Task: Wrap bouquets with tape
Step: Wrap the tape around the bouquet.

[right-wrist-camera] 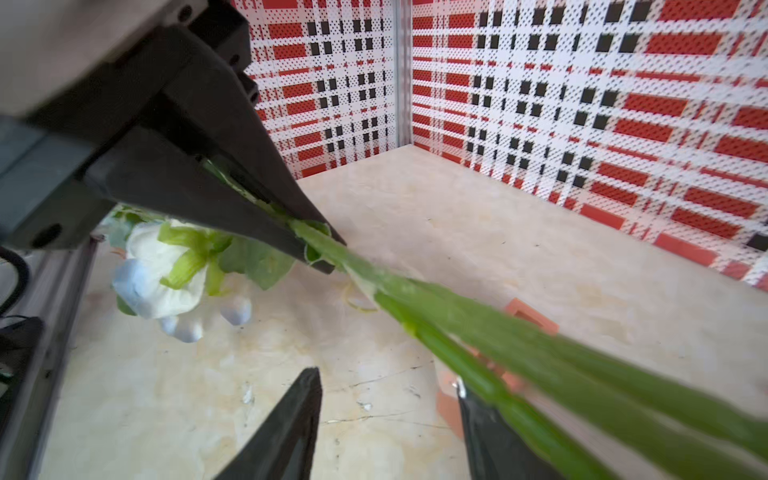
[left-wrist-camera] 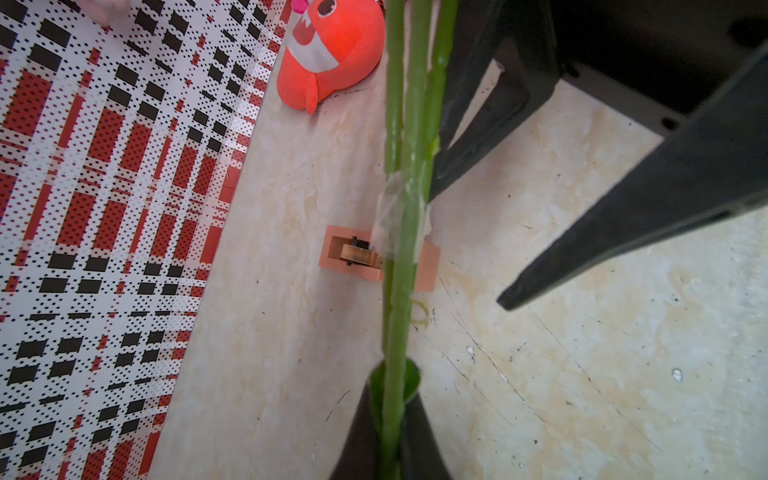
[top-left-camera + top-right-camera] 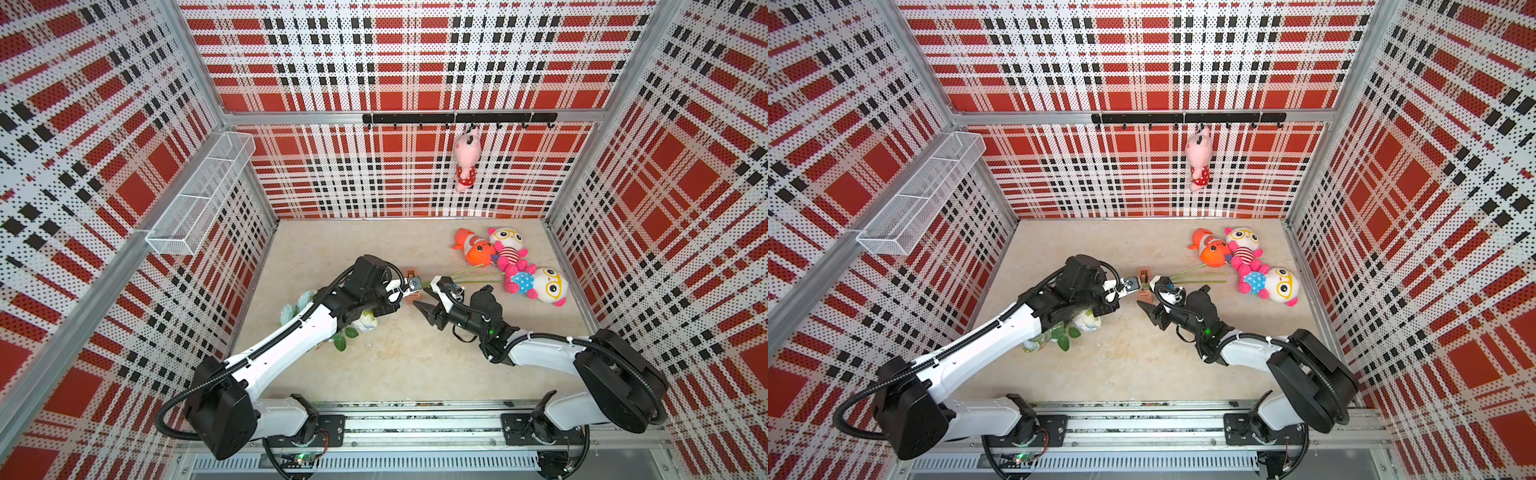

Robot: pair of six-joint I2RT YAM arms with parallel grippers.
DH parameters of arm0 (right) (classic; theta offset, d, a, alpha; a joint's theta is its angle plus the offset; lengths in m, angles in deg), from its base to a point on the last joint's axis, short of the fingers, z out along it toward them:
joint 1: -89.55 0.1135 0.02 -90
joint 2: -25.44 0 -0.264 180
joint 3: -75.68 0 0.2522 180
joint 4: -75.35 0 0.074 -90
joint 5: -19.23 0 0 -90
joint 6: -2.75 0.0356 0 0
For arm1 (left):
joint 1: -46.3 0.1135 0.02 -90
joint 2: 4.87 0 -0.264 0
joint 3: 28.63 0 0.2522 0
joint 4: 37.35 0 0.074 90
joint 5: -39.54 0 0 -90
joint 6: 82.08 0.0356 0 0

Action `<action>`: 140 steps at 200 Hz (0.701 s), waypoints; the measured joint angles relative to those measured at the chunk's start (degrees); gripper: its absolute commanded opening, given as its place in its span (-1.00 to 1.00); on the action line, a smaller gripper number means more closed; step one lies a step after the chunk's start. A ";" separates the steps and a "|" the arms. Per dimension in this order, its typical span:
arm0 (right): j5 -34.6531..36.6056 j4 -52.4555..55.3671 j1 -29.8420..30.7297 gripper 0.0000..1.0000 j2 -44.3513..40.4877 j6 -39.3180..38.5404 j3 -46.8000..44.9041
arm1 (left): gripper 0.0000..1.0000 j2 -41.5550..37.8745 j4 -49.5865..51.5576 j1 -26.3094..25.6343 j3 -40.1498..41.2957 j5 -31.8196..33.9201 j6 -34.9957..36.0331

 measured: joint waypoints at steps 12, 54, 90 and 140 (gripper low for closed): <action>-1.33 0.63 0.00 -0.43 0.98 0.35 0.96 | -1.00 0.17 0.02 0.11 0.00 -0.22 -0.02; -5.35 1.70 0.00 -0.89 2.25 1.92 2.71 | -1.00 0.17 -0.81 1.33 0.24 -1.77 -0.02; -7.67 -0.07 0.00 -0.95 2.12 4.70 1.73 | -1.00 0.22 -0.94 2.01 0.28 -2.29 -0.17; -11.15 -3.13 0.00 -1.00 1.97 8.48 1.20 | -1.00 0.52 -1.22 2.19 0.87 -2.51 -1.07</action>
